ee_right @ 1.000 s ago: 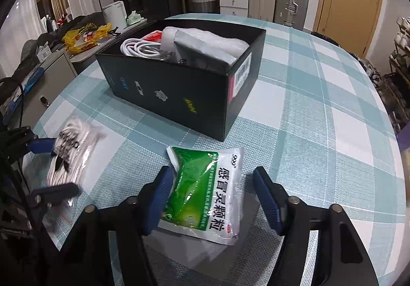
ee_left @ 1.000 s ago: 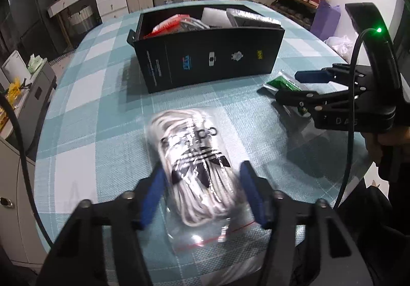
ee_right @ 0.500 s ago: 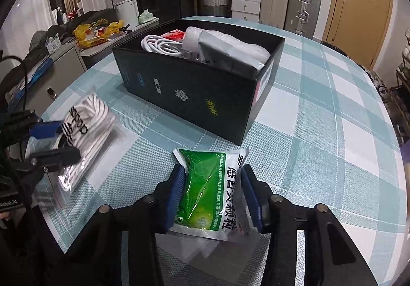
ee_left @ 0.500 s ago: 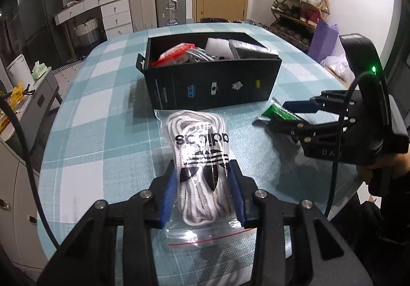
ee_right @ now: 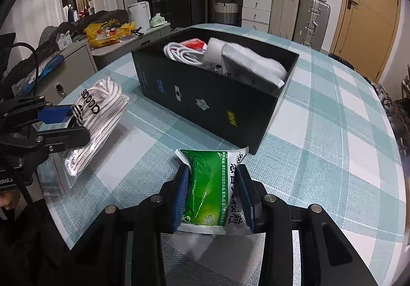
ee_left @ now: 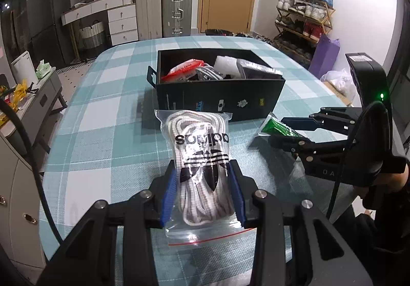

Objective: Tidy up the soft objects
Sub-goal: 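Close the left gripper on the lace bag while the right gripper grasps the green sachet, then carry the lace bag and green sachet over the black box while lowering both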

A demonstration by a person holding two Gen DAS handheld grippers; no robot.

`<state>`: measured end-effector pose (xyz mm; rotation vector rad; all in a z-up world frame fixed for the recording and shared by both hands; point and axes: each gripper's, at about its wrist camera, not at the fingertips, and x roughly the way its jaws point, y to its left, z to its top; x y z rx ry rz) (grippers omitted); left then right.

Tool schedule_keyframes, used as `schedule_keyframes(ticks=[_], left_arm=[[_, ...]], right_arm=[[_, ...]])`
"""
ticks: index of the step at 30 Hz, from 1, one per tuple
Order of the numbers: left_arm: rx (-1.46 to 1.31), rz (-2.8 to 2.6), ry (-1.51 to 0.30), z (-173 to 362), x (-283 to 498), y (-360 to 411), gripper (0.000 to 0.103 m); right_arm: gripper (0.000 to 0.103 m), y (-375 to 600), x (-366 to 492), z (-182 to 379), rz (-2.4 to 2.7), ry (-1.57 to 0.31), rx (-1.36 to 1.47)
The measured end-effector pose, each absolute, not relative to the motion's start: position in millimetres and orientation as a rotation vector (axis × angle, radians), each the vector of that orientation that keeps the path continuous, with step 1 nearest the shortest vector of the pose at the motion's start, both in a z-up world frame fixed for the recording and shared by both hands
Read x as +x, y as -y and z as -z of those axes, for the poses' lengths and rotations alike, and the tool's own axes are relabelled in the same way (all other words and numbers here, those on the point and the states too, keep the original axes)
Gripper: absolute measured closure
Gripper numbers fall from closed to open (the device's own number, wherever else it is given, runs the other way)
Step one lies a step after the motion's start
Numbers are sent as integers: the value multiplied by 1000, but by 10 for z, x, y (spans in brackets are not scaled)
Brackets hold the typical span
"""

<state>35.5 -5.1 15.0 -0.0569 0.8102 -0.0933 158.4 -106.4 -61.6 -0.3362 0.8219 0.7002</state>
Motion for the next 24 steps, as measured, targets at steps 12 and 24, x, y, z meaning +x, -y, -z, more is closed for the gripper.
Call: schedule_keyframes(ticks=[12, 24], left_arm=[[-103, 91, -745, -288, 320, -38, 66], [-109, 53, -675, -429, 321, -129, 66]], right_arm=[[65, 1100, 1439, 329, -744, -723, -272], [65, 1290, 1292, -79, -751, -556, -139]])
